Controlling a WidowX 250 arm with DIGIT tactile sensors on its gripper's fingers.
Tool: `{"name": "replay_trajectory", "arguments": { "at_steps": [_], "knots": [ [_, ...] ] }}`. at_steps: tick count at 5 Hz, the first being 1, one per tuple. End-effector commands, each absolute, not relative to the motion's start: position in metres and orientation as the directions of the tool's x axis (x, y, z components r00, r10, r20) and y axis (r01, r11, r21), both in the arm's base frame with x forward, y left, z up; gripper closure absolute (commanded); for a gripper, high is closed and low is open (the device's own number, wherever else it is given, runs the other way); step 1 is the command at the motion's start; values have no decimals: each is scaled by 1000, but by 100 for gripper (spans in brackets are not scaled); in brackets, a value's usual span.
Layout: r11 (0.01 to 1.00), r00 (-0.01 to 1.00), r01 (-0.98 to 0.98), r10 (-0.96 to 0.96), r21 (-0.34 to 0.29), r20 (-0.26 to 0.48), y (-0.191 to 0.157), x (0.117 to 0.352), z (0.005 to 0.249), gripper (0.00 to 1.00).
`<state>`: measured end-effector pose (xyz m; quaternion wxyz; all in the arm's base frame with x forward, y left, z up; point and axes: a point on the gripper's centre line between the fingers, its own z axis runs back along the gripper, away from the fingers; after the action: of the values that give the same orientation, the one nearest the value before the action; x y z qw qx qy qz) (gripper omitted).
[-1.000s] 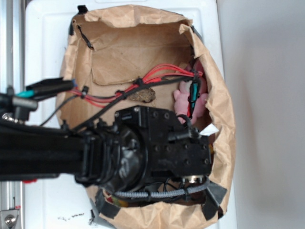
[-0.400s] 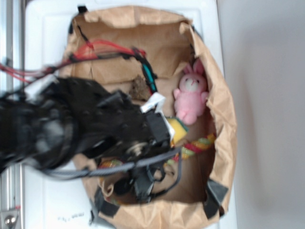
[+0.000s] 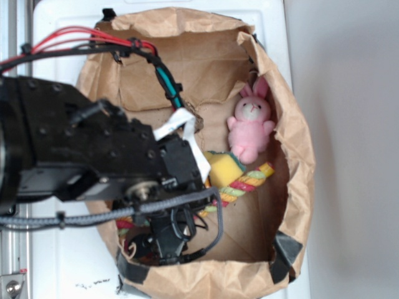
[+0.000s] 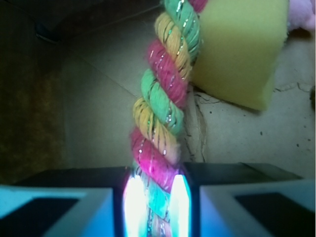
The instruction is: Grab the multicolored rope.
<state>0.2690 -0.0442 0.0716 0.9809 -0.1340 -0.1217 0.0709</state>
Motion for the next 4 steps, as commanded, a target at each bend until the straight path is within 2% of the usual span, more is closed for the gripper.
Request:
{"name": "replay_trajectory", "arguments": {
  "at_steps": [1, 2, 4],
  "knots": [
    [966, 945, -158, 209, -207, 253, -33, 292, 119, 100],
    [974, 954, -179, 206, -137, 218, -29, 291, 131, 100],
    [977, 964, -199, 208, -69, 166, -28, 276, 162, 100]
  ]
}}
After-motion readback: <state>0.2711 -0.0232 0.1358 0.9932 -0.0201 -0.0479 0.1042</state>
